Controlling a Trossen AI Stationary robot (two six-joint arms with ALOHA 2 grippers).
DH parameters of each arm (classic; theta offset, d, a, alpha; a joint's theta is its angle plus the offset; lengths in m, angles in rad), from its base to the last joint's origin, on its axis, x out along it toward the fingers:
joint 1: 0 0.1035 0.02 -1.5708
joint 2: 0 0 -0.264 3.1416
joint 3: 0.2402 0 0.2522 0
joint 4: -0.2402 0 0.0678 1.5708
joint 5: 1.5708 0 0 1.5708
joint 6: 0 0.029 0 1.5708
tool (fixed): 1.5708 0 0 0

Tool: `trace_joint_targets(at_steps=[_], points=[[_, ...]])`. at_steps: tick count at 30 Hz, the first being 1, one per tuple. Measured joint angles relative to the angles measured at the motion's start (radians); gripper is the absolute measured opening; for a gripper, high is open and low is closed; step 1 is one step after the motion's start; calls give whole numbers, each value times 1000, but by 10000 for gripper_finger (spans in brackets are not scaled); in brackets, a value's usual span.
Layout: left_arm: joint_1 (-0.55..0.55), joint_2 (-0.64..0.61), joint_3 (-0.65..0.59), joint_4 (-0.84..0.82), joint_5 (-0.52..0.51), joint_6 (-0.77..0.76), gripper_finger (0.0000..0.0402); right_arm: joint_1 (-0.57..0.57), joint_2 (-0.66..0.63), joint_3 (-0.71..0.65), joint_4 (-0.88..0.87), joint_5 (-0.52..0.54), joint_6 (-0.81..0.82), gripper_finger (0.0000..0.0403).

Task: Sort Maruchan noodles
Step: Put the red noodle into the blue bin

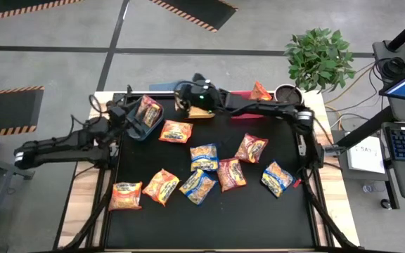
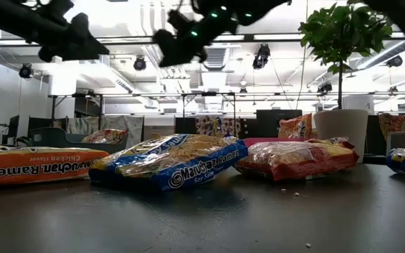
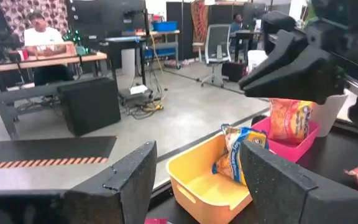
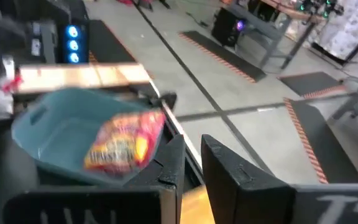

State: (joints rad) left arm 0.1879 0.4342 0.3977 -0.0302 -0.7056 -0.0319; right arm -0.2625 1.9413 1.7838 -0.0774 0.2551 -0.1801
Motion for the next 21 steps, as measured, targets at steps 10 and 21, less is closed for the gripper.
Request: trace_joint_targets(at_steps=[10,21], points=[[18,291,103,-65,18,-147,208,56,-332,-574,307,-22,-55,43],[161,558,322,-477,431,128,207,68,-605,-865,347,-93,-193,43]])
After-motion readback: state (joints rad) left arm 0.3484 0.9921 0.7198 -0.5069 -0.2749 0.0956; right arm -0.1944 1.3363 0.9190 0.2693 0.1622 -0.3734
